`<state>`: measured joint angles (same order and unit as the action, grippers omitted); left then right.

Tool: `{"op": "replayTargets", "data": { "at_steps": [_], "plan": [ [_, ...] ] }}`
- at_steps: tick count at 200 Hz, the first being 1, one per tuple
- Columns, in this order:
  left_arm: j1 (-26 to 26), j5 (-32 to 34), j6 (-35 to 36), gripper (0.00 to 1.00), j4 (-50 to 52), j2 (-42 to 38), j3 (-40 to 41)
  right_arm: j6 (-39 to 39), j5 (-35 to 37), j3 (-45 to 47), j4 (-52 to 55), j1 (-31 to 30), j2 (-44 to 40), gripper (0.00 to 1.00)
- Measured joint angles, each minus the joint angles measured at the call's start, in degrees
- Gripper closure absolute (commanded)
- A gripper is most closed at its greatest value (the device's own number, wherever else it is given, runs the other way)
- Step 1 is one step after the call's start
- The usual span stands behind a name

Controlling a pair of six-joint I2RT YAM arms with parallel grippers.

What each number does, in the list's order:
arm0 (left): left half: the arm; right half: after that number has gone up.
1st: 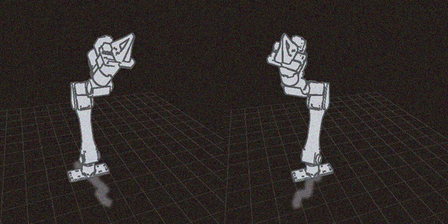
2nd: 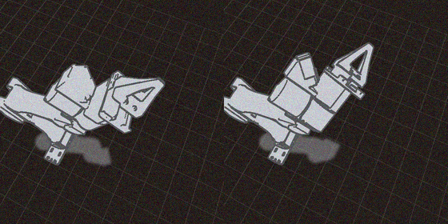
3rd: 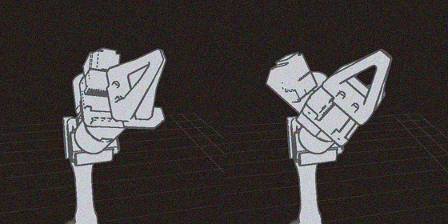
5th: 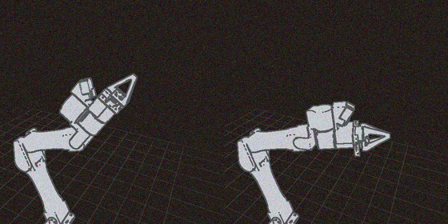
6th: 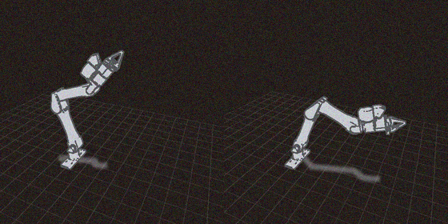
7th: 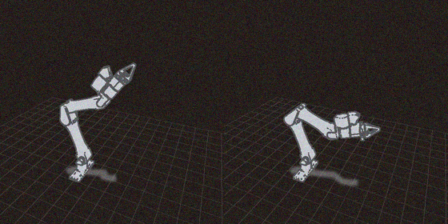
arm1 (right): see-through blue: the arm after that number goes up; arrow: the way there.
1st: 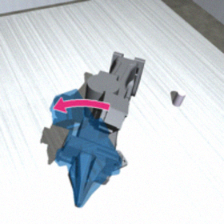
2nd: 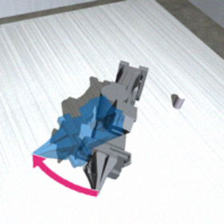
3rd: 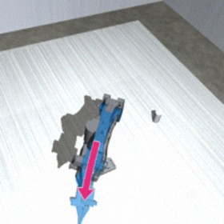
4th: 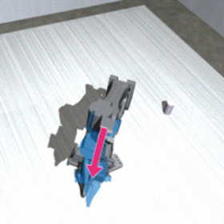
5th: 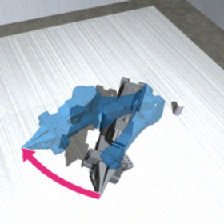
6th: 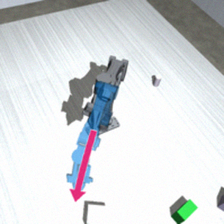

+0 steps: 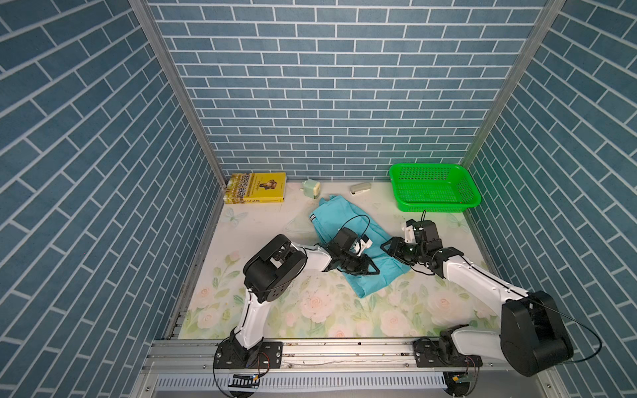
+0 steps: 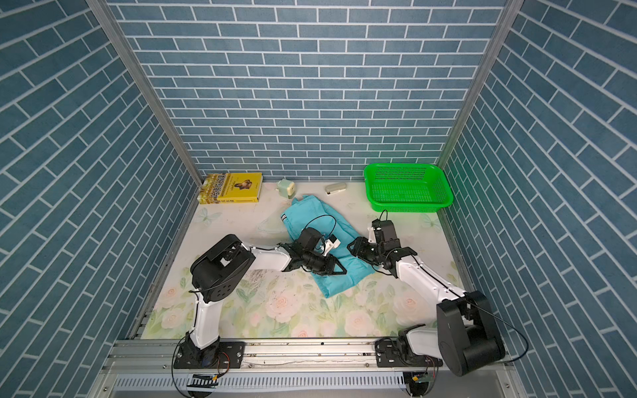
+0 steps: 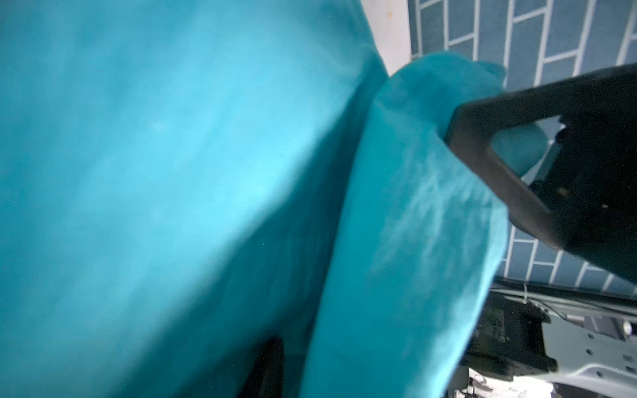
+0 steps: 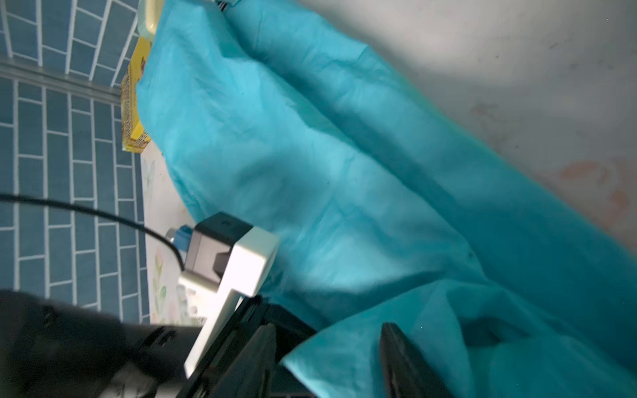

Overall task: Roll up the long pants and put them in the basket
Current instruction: Roll the long pant at the center of the board.

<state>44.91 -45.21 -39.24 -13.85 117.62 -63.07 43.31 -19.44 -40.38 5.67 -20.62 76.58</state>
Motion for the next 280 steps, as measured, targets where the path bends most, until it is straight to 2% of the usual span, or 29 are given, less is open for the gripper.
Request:
{"op": "replayTargets", "data": {
  "at_steps": [16,49,71,89,107,120,139,160,194,224,251,280],
  "plan": [
    [0.0,0.9,2.3,0.37,2.3,-0.6,-0.5,-0.3,1.7,-0.7,-1.9,0.0,3.9,0.48],
    [0.5,9.2,8.8,0.32,10.4,-5.2,-0.8,-1.4,3.7,-3.9,-5.2,0.0,12.5,0.50],
    [1.5,18.5,13.2,0.30,16.4,-9.7,-0.7,-1.4,3.9,-4.5,-7.0,0.0,15.1,0.50],
    [3.5,28.7,16.9,0.27,20.4,-14.6,-0.4,-1.7,4.2,-4.5,-7.7,0.0,15.8,0.50],
    [7.8,38.6,21.8,0.24,22.2,-19.5,-0.4,-1.8,4.2,-4.5,-8.2,0.0,16.4,0.50],
    [11.7,42.7,25.2,0.25,22.1,-21.9,-0.5,-1.9,4.2,-4.5,-8.4,0.0,16.9,0.50],
    [16.7,44.8,29.9,0.27,22.2,-21.9,-2.2,-1.9,4.2,-4.5,-8.9,0.0,17.6,0.51],
    [19.2,45.4,33.9,0.28,22.1,-17.8,-4.2,-2.5,4.2,-4.6,-9.1,0.0,18.2,0.51],
    [19.6,45.9,37.7,0.16,23.2,-10.3,-4.3,-3.3,4.0,-5.9,-8.2,0.0,19.1,0.51],
    [19.5,47.8,39.9,0.06,23.4,-8.1,-4.1,-4.2,3.7,-7.3,-6.7,0.0,19.7,0.51],
    [19.6,50.7,41.6,0.04,23.4,-7.5,-4.1,-4.9,3.2,-8.9,-4.9,0.0,20.1,0.48],
    [19.8,53.8,42.3,0.09,22.9,-6.5,-4.1,-6.3,2.4,-11.5,-2.3,0.0,20.5,0.44]
  ]
}}
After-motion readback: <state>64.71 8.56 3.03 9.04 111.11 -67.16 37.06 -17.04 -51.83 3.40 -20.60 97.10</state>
